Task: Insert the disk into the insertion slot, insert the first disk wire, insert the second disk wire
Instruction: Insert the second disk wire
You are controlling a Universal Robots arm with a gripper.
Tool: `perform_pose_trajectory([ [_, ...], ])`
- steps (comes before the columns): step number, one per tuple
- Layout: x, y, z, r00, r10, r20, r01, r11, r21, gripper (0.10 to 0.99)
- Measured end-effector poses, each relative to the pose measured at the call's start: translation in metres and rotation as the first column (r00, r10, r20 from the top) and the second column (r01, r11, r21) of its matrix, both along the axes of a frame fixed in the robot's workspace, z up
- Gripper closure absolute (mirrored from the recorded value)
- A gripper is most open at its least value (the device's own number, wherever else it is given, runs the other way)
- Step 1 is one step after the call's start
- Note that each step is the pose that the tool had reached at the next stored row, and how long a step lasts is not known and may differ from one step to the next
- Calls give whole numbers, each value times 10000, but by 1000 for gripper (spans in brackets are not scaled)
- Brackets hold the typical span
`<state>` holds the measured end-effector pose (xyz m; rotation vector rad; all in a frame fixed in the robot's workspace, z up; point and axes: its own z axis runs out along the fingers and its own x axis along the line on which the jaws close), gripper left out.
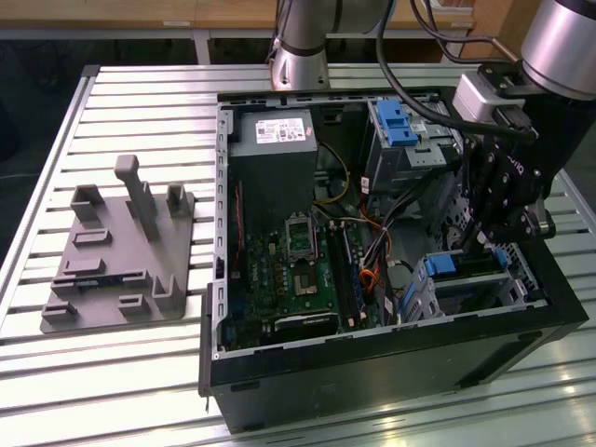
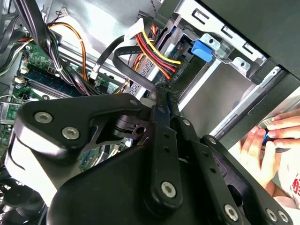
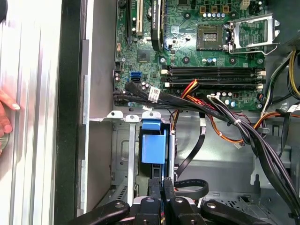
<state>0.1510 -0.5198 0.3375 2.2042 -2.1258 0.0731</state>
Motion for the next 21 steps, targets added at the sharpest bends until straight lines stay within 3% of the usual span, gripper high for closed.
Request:
perform_pose_trajectory([
  [21, 7, -15, -46, 10000, 6, 0, -6, 10000, 1, 941],
])
